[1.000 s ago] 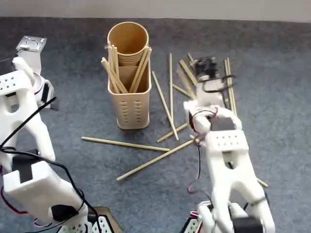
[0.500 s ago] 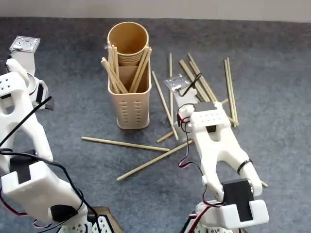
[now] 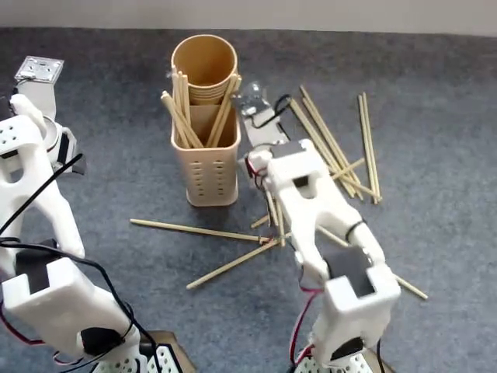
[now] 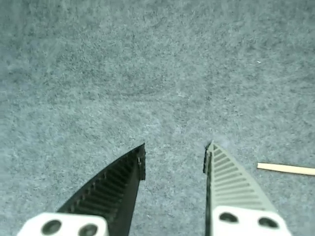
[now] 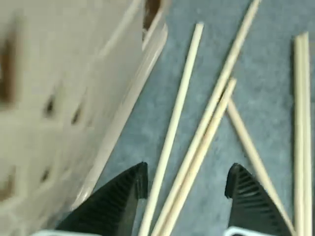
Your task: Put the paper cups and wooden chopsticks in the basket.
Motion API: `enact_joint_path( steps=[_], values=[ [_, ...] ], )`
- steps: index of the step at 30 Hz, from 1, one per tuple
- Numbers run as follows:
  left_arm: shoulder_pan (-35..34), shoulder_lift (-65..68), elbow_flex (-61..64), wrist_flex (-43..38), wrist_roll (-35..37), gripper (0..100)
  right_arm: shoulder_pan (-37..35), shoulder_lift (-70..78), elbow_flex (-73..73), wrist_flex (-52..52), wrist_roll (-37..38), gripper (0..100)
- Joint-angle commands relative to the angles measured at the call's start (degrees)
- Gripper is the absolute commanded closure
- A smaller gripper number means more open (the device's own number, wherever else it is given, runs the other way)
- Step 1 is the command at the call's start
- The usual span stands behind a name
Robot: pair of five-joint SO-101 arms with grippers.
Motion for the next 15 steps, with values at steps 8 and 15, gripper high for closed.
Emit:
enact_joint_path(
  steps=[8, 15],
  values=[
    [-2.68, -2.77, -0.22, -0.79, -2.37, 78, 2.68, 21.93, -23.25, 8.57, -0.44, 74.2],
    [-2.95, -2.77, -0.31, -0.79, -2.37, 78, 3.21, 22.64, -25.89, 14.9, -0.53, 74.2]
  ],
)
